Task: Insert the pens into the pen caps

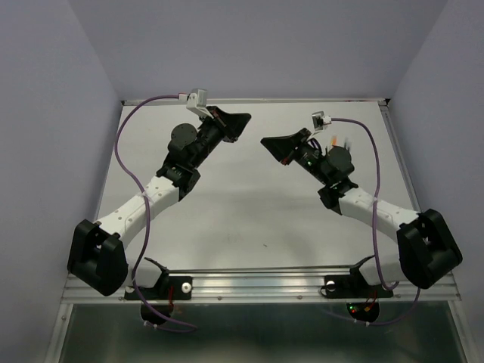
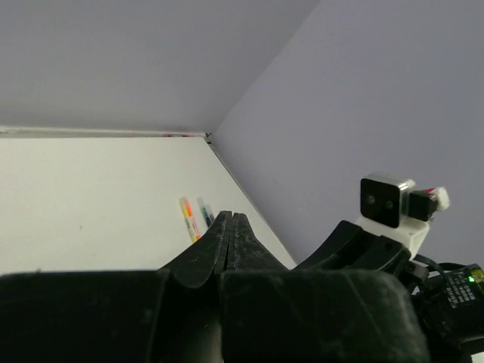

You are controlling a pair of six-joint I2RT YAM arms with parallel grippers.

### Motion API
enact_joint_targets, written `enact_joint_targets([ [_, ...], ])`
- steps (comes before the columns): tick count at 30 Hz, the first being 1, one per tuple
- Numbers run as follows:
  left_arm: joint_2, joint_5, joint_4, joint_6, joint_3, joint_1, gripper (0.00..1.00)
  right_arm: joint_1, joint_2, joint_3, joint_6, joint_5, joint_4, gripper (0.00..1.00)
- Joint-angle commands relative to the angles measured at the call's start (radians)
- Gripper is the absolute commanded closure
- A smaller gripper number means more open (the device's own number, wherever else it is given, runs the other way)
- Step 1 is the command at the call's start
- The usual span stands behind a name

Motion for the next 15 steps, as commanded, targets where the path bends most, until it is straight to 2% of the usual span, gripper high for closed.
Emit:
enact_joint_targets([
  [1,-0.026,0.023,0.006,0.025,0.007,-0.002,1.00,-0.004,-0.072,0.020,-0.155,0.181,-0.132,0.78],
  [4,-0.027,-0.004,-0.057,0.048,0.027,-0.004,1.00,-0.013,-0.088,0.037,-0.221,0.246,-0.219,0.68],
  [6,-0.038,-0.056,-0.113,0.064,0.033,-0.004,0.82,-0.013,-0.104,0.044,-0.261,0.324,-0.268,0.57],
  [7,-0.046,-0.070,-0.124,0.072,0.030,-0.004,0.51,-0.013,-0.110,0.055,-0.270,0.393,-0.296,0.48],
  [10,-0.072,-0.154,-0.216,0.102,0.039,-0.004,0.01,-0.023,-0.129,0.080,-0.345,0.497,-0.408,0.18],
  [11,-0.082,-0.253,-0.303,0.104,0.060,-0.004,0.01,-0.023,-0.126,0.104,-0.380,0.528,-0.474,0.00],
  [14,-0.090,-0.455,-0.507,0.099,0.118,-0.001,0.01,-0.054,-0.117,0.130,-0.397,0.677,-0.552,0.00],
  [15,-0.089,-0.504,-0.562,0.096,0.134,0.001,0.01,-0.065,-0.105,0.152,-0.340,0.730,-0.636,0.00],
])
